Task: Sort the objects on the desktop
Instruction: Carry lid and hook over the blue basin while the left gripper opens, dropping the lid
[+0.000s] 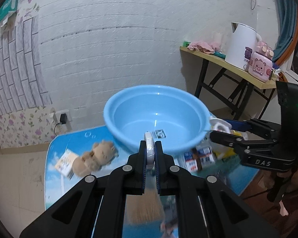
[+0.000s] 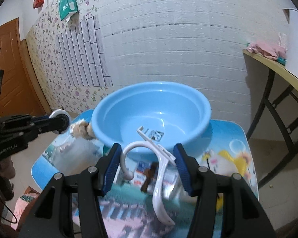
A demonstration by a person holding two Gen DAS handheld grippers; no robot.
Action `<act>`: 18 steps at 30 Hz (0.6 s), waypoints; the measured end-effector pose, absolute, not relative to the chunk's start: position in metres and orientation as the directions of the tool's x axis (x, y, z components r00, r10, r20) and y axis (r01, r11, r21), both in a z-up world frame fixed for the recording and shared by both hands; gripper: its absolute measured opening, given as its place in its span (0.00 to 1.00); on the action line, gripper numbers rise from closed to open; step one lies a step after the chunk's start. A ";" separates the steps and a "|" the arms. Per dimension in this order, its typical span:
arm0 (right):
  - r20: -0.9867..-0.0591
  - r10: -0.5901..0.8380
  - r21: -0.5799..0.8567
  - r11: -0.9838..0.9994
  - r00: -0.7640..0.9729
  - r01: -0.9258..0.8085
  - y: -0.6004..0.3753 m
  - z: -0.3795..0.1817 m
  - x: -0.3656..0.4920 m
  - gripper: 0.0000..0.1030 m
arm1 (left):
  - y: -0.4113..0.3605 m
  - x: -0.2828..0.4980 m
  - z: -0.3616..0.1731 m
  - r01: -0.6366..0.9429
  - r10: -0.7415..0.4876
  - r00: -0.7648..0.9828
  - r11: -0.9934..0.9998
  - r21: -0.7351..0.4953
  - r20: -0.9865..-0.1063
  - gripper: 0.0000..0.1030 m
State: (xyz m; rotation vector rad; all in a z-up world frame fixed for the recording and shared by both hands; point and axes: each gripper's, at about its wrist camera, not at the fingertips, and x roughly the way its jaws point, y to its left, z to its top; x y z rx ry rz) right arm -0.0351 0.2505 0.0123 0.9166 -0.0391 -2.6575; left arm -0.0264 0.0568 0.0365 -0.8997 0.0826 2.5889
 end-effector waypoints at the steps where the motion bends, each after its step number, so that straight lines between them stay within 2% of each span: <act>1: -0.593 -0.315 0.134 -0.946 -0.741 0.295 0.249 0.013 -0.040 0.52 | 0.059 -0.032 0.037 -0.390 0.353 -0.713 -0.918 -0.074 -0.606 0.06; 11: -0.619 -0.305 0.149 -0.950 -0.724 0.273 0.242 0.005 -0.106 0.52 | 0.093 -0.096 0.023 -0.418 0.349 -0.691 -0.908 -0.044 -0.633 0.06; 18: -0.647 -0.297 0.154 -0.953 -0.702 0.261 0.244 -0.012 -0.118 0.52 | 0.106 -0.110 0.006 -0.416 0.340 -0.673 -0.908 -0.044 -0.657 0.08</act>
